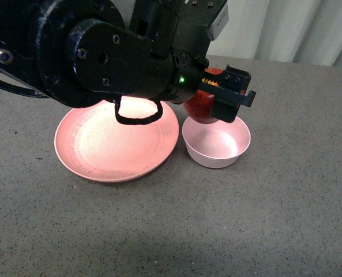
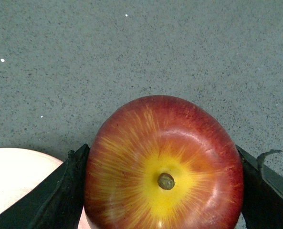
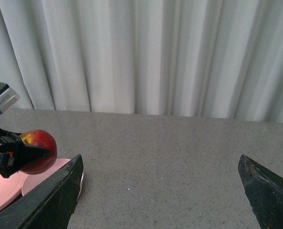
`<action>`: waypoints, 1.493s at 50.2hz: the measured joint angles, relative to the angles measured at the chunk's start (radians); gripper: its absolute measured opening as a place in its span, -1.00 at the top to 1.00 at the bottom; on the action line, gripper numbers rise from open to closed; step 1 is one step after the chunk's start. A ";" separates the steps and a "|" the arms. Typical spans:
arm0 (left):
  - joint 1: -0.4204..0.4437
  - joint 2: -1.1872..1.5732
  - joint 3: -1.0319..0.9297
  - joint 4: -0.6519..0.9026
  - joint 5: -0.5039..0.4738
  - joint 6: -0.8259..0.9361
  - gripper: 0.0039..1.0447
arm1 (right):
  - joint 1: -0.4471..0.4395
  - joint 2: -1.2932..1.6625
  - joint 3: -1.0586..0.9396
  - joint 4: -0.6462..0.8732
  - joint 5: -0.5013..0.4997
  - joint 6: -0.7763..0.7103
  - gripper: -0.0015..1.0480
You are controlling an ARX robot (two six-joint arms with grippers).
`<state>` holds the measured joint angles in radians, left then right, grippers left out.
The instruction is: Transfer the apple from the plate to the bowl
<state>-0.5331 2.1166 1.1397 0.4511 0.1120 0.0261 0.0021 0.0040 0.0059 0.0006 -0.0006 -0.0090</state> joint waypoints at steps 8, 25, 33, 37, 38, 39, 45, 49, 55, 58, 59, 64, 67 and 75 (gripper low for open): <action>-0.016 0.039 0.017 -0.018 -0.003 0.013 -0.48 | 0.000 0.000 0.000 0.000 0.000 0.000 -0.82; -0.039 0.120 0.066 -0.048 -0.003 0.053 -0.48 | 0.000 0.000 0.000 0.000 0.000 0.000 -0.82; -0.042 0.141 0.079 -0.048 0.001 0.053 -0.48 | 0.000 0.000 0.000 0.000 0.000 0.000 -0.82; -0.043 0.148 0.081 -0.047 -0.001 0.058 -0.48 | 0.000 0.000 0.000 0.000 0.000 0.000 -0.82; -0.043 0.150 0.082 -0.047 -0.002 0.058 -0.48 | 0.000 0.000 0.000 0.000 0.000 0.000 -0.82; -0.043 0.153 0.084 -0.047 -0.004 0.058 -0.48 | 0.000 0.000 0.000 0.000 0.000 0.000 -0.82; -0.043 0.161 0.089 -0.047 -0.011 0.067 -0.47 | 0.000 0.000 0.000 0.000 0.000 0.000 -0.82; -0.043 0.163 0.089 -0.038 -0.014 0.082 -0.58 | 0.000 0.000 0.000 0.000 0.000 0.000 -0.82; -0.040 0.163 0.087 -0.020 -0.010 0.073 -0.90 | 0.000 0.000 0.000 0.000 0.000 0.000 -0.82; -0.038 0.152 0.077 -0.009 -0.003 0.061 -0.87 | 0.000 0.000 0.000 0.000 0.000 0.000 -0.82; -0.037 0.150 0.074 -0.006 -0.003 0.058 -0.87 | 0.000 0.000 0.000 0.000 0.000 0.000 -0.82; -0.032 0.114 0.041 0.032 -0.006 0.040 -0.88 | 0.000 0.000 0.000 0.000 0.000 0.000 -0.82; -0.027 0.089 0.020 0.058 -0.016 0.020 -0.88 | 0.000 0.000 0.000 0.000 0.000 0.000 -0.82; -0.007 -0.028 -0.074 0.150 -0.059 -0.043 -0.88 | 0.000 0.000 0.000 0.000 0.000 0.000 -0.82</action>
<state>-0.5400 2.0888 1.0660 0.6014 0.0528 -0.0170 0.0021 0.0040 0.0059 0.0006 -0.0010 -0.0090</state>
